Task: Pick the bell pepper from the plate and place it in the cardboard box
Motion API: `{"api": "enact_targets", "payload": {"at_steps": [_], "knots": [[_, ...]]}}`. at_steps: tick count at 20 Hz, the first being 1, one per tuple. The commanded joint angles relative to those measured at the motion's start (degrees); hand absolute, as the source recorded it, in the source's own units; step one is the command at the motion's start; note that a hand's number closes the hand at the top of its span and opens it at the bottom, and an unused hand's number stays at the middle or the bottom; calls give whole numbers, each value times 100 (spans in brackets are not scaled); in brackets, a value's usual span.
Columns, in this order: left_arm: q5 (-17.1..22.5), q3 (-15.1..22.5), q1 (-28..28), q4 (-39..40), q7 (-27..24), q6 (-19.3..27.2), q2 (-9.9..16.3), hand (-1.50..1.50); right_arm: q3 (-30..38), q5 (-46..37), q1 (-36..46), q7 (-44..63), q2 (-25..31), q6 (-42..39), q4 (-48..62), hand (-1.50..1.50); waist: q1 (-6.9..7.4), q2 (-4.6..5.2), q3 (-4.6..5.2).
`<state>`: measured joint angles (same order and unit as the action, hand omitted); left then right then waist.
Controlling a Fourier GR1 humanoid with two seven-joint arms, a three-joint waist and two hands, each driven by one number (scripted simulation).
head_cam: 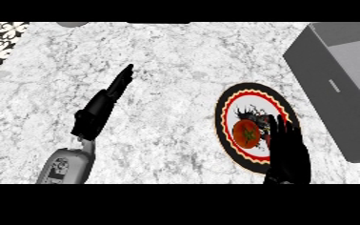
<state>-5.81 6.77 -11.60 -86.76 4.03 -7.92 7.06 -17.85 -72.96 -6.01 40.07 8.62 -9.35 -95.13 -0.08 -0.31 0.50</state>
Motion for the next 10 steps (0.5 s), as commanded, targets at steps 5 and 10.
{"api": "enact_targets", "payload": {"at_steps": [5,10], "knots": [[58,-188,235,-338,120,-320,111,0,231,-111,144,-140,60,-50,400,-150,7,29,-50],[-233,-70,3,222,-219,3,-245,0,52,-242,224,-242,-10,-24,635,150,1,34,-49]]}}
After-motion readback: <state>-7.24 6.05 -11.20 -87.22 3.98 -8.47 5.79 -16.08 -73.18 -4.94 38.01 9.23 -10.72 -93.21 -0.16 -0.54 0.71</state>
